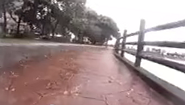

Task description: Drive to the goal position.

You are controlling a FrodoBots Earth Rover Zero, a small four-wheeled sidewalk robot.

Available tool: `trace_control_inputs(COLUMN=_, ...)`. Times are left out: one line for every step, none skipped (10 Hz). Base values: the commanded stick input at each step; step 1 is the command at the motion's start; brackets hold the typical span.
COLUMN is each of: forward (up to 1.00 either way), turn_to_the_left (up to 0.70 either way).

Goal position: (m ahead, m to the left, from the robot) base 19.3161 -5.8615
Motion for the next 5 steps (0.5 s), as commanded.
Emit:
trace_control_inputs(forward=0.5, turn_to_the_left=0.0)
trace_control_inputs(forward=0.5, turn_to_the_left=0.0)
trace_control_inputs(forward=0.5, turn_to_the_left=0.0)
trace_control_inputs(forward=0.5, turn_to_the_left=0.0)
trace_control_inputs(forward=0.5, turn_to_the_left=0.0)
